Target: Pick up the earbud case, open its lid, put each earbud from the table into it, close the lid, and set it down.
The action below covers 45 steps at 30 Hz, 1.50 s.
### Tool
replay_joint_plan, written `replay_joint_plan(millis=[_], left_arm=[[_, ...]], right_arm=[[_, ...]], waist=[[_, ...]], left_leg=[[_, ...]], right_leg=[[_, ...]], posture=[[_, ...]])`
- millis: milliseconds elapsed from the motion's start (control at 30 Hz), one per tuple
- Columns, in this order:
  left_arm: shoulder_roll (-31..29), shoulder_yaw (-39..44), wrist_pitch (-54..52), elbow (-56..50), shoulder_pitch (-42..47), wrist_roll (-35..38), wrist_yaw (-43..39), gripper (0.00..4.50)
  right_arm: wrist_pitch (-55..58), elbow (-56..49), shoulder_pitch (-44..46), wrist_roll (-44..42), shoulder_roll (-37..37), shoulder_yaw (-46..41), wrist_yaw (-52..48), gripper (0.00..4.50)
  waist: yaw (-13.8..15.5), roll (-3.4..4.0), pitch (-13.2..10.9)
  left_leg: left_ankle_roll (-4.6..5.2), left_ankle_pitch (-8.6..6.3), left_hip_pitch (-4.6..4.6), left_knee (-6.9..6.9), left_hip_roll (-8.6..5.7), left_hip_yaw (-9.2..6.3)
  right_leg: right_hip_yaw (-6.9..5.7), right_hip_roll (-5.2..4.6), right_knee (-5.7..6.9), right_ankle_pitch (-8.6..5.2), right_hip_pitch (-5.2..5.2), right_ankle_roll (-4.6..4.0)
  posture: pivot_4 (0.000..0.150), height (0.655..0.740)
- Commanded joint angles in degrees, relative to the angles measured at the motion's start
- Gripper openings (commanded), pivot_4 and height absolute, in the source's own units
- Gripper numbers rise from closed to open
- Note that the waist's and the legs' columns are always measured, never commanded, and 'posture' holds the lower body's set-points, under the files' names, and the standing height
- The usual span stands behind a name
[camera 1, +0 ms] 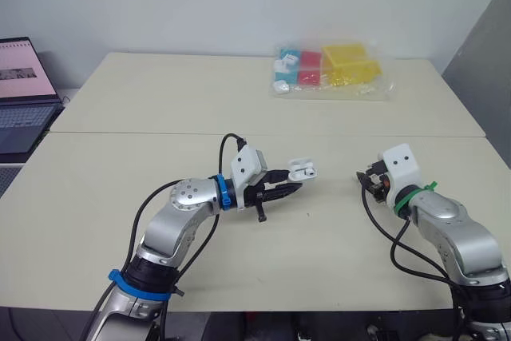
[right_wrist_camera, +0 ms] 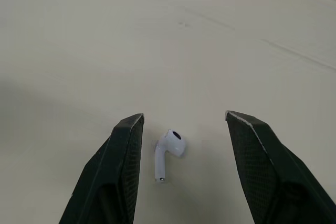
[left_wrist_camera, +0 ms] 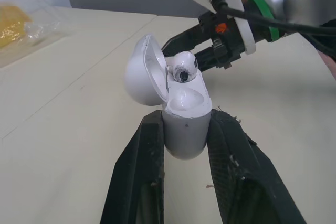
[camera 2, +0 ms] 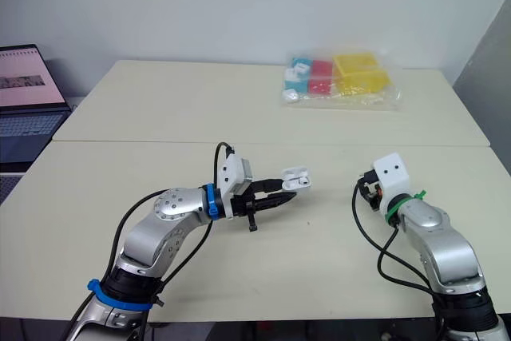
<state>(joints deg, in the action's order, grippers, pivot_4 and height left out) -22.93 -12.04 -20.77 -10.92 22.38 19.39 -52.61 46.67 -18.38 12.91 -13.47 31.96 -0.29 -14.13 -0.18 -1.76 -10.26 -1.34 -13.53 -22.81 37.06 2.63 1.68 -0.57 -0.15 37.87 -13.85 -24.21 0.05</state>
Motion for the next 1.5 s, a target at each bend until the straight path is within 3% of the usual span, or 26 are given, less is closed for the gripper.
replay_joint_plan(millis=[33, 667, 800, 900, 1000, 1300, 1500], left_arm=[[-0.1, 0.2, 0.9, -1.6, 0.3, 0.3, -0.1, 0.78], [-0.1, 0.2, 0.7, -2.0, -0.1, 0.1, -0.1, 0.78], [0.0, 0.1, 0.7, -2.0, -0.1, 0.1, -0.1, 0.78], [0.0, 0.2, 0.8, -1.9, -0.1, 0.0, -0.1, 0.78], [-0.1, 0.1, 0.8, -2.0, -0.2, -0.1, -0.1, 0.78], [-0.8, 0.4, 0.3, -3.3, -1.5, 0.1, 0.0, 0.78], [-1.8, 0.4, -1.1, -6.2, -4.1, 0.4, 0.7, 0.78]], right_arm=[[-1.9, 0.5, 1.8, 0.8, -0.3, -0.4, -1.4, 2.55], [2.7, 8.9, 5.0, -1.9, -3.6, -3.7, -4.4, 2.55], [3.6, 9.7, 5.4, -2.1, -4.2, -4.4, -4.5, 1.63], [3.4, 9.9, 5.2, -1.6, -3.6, -3.9, -5.3, 0.57], [2.8, 9.2, 4.9, -1.2, -1.9, -3.1, -7.2, 0.42], [-9.6, 3.9, 2.1, -3.2, 15.2, 2.0, -31.9, 0.42], [-29.9, 10.0, -2.1, -3.0, 28.4, 4.1, -58.1, 0.42]], waist=[[0.0, 0.00, 0.0], [0.0, 0.00, 0.0], [0.0, 0.00, 0.0], [0.0, 0.00, 0.0], [0.0, 0.00, 0.0], [0.0, 0.01, 0.0], [-0.1, 0.01, 0.0]], left_leg=[[0.00, 0.00, 0.01, 0.00, 0.00, 0.00], [0.00, 0.00, 0.05, 0.00, 0.03, -0.01], [0.00, 0.00, 0.04, 0.01, 0.02, -0.01], [0.00, 0.00, 0.05, 0.02, 0.01, -0.01], [0.00, 0.00, 0.06, 0.02, 0.01, -0.01], [0.01, -0.01, 0.03, -0.02, 0.02, -0.01], [0.01, -0.01, 0.07, -0.02, 0.01, -0.01]], right_leg=[[0.00, 0.00, 0.01, 0.00, 0.00, 0.00], [-0.01, 0.02, 0.07, 0.00, 0.01, -0.01], [0.00, 0.01, 0.06, 0.00, 0.01, -0.01], [-0.01, 0.01, 0.07, 0.00, 0.02, 0.00], [-0.01, 0.01, 0.08, 0.00, 0.03, 0.00], [-0.03, 0.02, -0.04, 0.00, 0.01, 0.00], [-0.05, 0.01, -0.09, -0.01, 0.05, 0.00]], posture=[[0.150, 0.7387], [0.150, 0.7387], [0.150, 0.7387], [0.150, 0.7387], [0.150, 0.7387], [0.150, 0.7387], [0.150, 0.7387]])
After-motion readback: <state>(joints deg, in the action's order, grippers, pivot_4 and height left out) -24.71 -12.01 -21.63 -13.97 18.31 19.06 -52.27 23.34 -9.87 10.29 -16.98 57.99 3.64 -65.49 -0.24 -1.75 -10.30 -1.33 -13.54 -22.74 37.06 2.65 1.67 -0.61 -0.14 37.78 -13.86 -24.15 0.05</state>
